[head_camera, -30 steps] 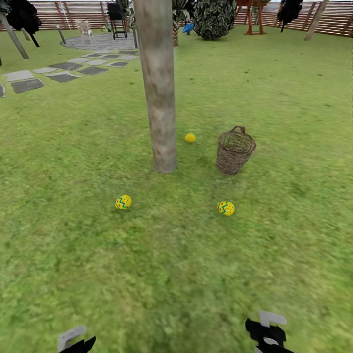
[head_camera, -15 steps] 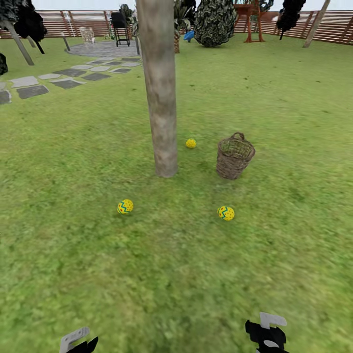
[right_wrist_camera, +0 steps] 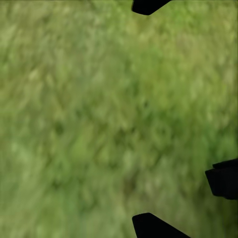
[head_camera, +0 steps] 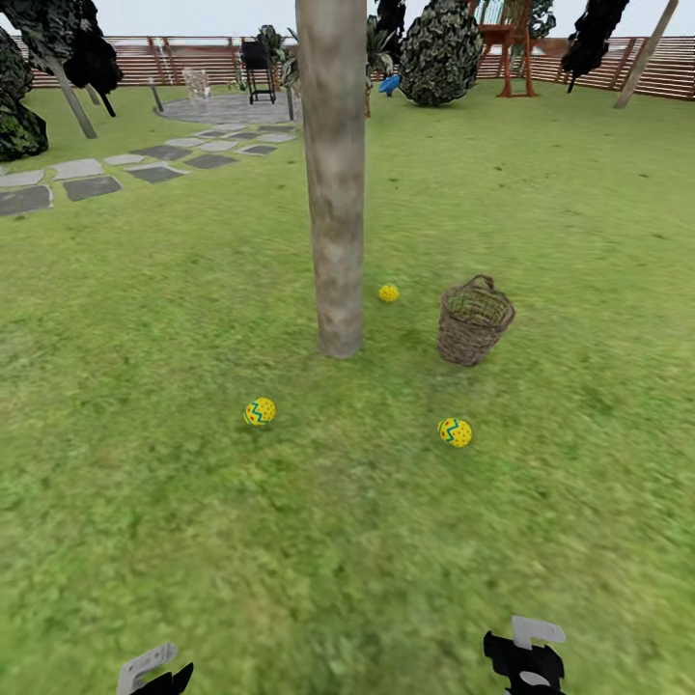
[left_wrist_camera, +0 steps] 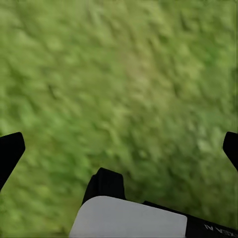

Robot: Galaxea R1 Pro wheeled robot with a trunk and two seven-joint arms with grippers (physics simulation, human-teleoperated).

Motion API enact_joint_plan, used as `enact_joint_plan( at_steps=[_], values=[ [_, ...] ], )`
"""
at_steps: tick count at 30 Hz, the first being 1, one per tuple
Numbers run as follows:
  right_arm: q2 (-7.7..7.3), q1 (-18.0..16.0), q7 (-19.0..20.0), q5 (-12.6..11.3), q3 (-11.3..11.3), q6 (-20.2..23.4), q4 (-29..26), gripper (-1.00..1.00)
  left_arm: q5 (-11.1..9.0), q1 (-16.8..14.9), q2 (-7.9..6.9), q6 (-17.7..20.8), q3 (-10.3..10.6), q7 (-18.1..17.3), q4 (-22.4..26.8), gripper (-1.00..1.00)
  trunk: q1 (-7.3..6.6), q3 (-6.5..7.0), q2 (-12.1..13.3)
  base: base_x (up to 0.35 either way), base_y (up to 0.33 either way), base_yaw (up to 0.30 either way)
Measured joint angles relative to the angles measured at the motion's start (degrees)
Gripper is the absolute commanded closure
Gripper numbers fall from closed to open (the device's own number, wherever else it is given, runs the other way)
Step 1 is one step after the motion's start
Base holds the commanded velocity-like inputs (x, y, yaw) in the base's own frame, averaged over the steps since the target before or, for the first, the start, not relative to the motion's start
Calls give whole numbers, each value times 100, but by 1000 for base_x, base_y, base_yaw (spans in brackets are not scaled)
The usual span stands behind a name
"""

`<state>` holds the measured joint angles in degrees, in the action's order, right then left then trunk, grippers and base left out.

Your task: Take the three Easter eggs out of the wicker basket on the lawn in the garden, then place them on the lawn next to a single tree (choose any tree) so that all three eggs are next to the same tree and none are left in the basket.

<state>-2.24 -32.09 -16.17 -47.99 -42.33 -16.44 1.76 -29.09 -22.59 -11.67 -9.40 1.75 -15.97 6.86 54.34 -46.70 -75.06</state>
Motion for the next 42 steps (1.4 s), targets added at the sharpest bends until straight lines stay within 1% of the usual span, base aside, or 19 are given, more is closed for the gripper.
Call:
enact_joint_plan(
  at_steps=[24, 31, 42],
  values=[
    [3, 20, 0, 0, -4, 0, -4, -100, -14, 0, 6, 0, 0, -1, 0, -100, -527, 654, 963, 0, 0, -2],
    [4, 21, 0, 0, -1, 0, -4, -100, -17, 0, 69, 0, 0, -2, 0, -100, -681, 845, 1243, 0, 0, 0],
    [2, 19, 0, 0, 4, 0, 0, -100, -18, 0, 77, 0, 0, -2, 0, -100, -922, 1145, 1684, 0, 0, 0]
  ],
)
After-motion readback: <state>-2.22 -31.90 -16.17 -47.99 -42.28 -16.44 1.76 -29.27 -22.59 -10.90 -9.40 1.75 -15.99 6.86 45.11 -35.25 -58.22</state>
